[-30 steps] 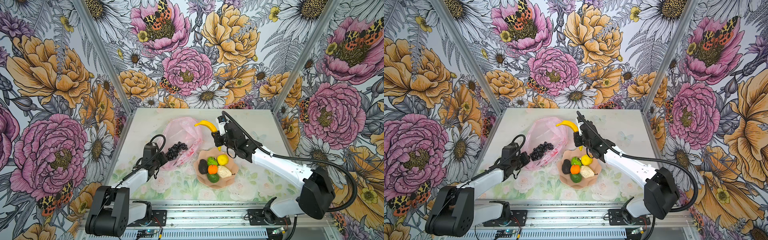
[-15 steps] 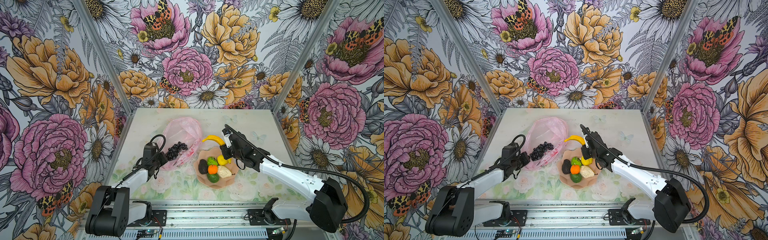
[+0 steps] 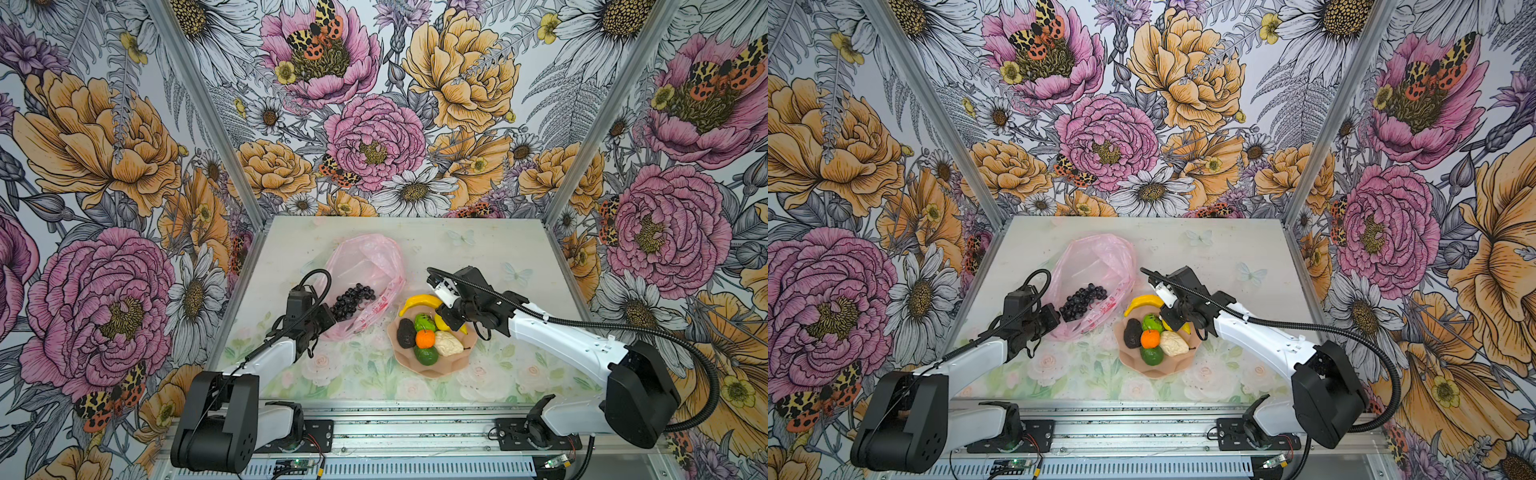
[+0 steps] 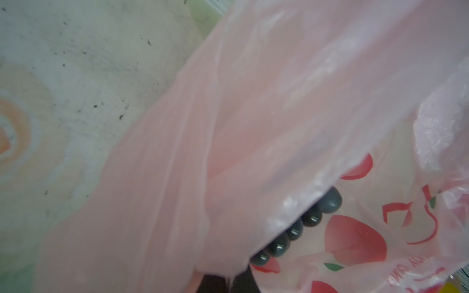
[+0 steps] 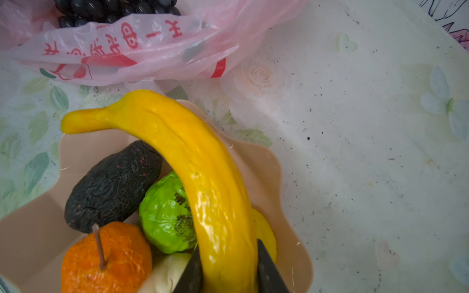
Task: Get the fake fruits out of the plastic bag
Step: 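Lower the banana onto the fruits in the bowl and open the right gripper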
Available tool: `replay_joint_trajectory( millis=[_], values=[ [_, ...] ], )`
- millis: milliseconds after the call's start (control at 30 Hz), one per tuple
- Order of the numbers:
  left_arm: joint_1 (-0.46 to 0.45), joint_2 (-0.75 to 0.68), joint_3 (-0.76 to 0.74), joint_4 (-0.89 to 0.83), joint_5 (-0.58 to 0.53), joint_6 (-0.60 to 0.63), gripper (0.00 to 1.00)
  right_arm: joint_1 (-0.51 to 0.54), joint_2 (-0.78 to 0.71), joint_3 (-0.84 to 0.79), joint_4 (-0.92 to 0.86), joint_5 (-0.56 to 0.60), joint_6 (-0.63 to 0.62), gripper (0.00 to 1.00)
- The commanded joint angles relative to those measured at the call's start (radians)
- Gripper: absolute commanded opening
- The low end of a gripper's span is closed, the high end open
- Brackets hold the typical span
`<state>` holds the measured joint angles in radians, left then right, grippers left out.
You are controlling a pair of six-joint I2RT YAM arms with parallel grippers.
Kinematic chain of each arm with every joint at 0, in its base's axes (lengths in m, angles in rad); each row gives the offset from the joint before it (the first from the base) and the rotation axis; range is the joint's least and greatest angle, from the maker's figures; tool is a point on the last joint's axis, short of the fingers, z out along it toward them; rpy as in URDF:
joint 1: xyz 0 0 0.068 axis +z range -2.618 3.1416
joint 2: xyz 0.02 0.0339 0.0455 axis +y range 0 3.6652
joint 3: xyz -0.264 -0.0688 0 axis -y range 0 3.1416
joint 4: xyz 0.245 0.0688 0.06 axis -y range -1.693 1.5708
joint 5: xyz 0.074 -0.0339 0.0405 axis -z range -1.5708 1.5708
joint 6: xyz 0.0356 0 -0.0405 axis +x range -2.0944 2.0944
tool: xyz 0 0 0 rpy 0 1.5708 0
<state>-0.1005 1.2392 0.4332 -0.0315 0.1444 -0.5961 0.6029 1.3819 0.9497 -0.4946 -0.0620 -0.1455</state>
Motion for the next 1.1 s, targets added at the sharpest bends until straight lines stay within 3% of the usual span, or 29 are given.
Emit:
replay_joint_trajectory(
  millis=[0, 400, 867, 1067],
  values=[
    [0.002, 0.004, 0.005, 0.022, 0.006, -0.002, 0.00, -0.035, 0.020, 0.068, -0.024, -0.034, -0.095, 0.21],
    [0.001, 0.008, 0.006, 0.023, 0.003, -0.003, 0.00, -0.053, 0.092, 0.153, -0.068, -0.079, -0.205, 0.21],
    [-0.001, 0.003, 0.006, 0.021, -0.009, -0.003, 0.00, -0.045, 0.233, 0.248, -0.120, -0.149, -0.246, 0.20],
    [-0.001, 0.004, 0.006, 0.021, -0.011, -0.002, 0.00, -0.045, 0.260, 0.253, -0.139, -0.122, -0.252, 0.18]
  ],
)
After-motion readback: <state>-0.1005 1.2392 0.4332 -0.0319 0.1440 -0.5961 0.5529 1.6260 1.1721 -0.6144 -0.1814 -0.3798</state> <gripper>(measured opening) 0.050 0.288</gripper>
